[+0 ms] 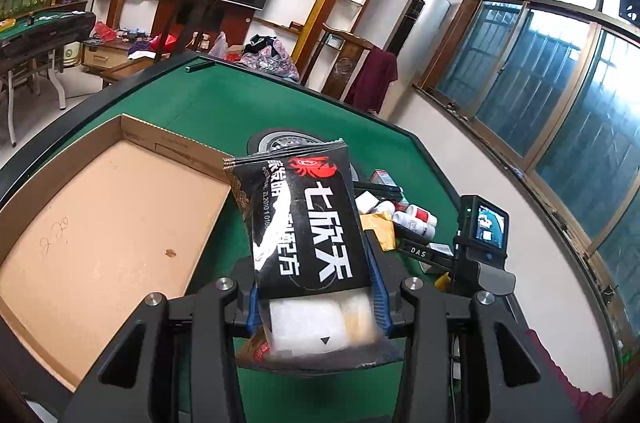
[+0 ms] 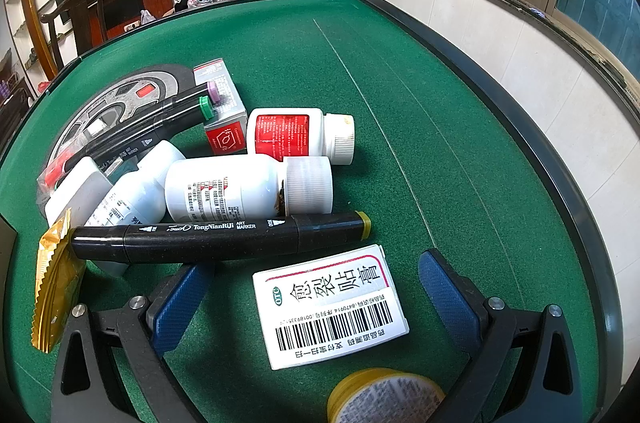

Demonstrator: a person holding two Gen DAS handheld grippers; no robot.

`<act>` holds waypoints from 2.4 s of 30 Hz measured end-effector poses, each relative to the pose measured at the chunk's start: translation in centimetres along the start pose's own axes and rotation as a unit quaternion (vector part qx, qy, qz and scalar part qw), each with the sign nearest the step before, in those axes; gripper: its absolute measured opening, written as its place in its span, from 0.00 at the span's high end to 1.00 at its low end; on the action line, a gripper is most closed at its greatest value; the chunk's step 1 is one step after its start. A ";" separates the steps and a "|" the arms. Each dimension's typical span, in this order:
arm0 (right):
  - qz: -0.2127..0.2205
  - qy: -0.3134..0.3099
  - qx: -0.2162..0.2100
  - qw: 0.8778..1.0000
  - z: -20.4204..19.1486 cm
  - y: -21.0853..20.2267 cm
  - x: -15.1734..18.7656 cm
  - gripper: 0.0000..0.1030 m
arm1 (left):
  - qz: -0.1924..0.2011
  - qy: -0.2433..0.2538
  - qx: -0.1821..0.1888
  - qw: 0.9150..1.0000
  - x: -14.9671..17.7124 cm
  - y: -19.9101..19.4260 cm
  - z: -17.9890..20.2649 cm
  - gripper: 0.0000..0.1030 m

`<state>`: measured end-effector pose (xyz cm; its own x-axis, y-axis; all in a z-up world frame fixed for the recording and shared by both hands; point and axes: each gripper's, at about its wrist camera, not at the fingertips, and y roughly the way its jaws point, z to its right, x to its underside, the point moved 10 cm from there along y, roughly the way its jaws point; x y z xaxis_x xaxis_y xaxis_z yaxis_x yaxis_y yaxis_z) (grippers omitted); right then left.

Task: Organize objects
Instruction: 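Lift the black snack bag with the left tool while the right tool grasps the yellow foil packet, then carry both packets over the cardboard tray and open both tools to drop them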

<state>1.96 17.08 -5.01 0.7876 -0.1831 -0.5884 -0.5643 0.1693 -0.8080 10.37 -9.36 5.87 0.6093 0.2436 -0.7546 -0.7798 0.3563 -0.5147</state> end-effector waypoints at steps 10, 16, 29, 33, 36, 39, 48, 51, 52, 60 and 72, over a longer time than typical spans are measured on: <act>-0.023 -0.044 -0.032 0.998 -0.1 -0.9 1.5 0.00 | 0.022 -0.014 0.013 1.000 -0.3 -2.3 -0.9 0.60; -0.029 -0.068 -0.046 0.996 -0.2 -1.2 2.1 0.00 | 0.044 -0.014 0.009 0.999 -0.9 -4.1 -1.4 0.60; -0.006 -0.093 -0.092 0.991 -0.4 -6.9 2.5 0.00 | 0.049 -0.018 0.004 0.999 -0.8 -4.4 -2.4 0.60; 0.143 -0.089 -0.141 0.976 -1.6 -16.6 -3.2 0.00 | 0.059 -0.027 -0.001 0.998 -1.2 -4.8 -2.9 0.60; 0.232 -0.062 -0.232 0.942 -3.4 -22.2 -4.9 0.00 | 0.064 -0.035 -0.009 0.997 -1.3 -5.1 -3.8 0.60; 0.155 -0.094 -0.246 0.952 -6.6 -19.3 -3.7 0.00 | 0.064 -0.046 -0.016 0.997 -1.3 -5.2 -4.8 0.60; 0.043 -0.166 -0.231 0.958 -10.8 -11.3 2.6 0.01 | 0.042 -0.059 -0.018 0.997 0.2 -3.8 -6.5 0.60; 0.016 -0.147 -0.221 0.964 -10.8 -9.2 3.2 0.01 | 0.033 -0.065 -0.014 0.997 0.6 -3.0 -6.7 0.60; 0.000 -0.130 -0.225 0.966 -10.9 -8.3 3.2 0.01 | 0.031 -0.067 -0.012 0.997 0.7 -2.8 -6.8 0.60; -0.040 -0.072 -0.179 0.980 -12.5 -4.8 2.5 0.01 | 0.029 -0.065 -0.012 0.997 1.0 -2.6 -7.4 0.60; -0.061 -0.073 -0.188 0.978 -12.3 -4.7 3.7 0.39 | 0.025 -0.091 -0.015 0.995 1.6 -2.9 -9.7 0.60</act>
<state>4.52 3.66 -3.76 0.8667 -0.0346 -0.4977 -0.4926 -0.2175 -0.8427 12.26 -18.71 2.22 0.5834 0.4208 -0.6947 -0.8121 0.3126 -0.4927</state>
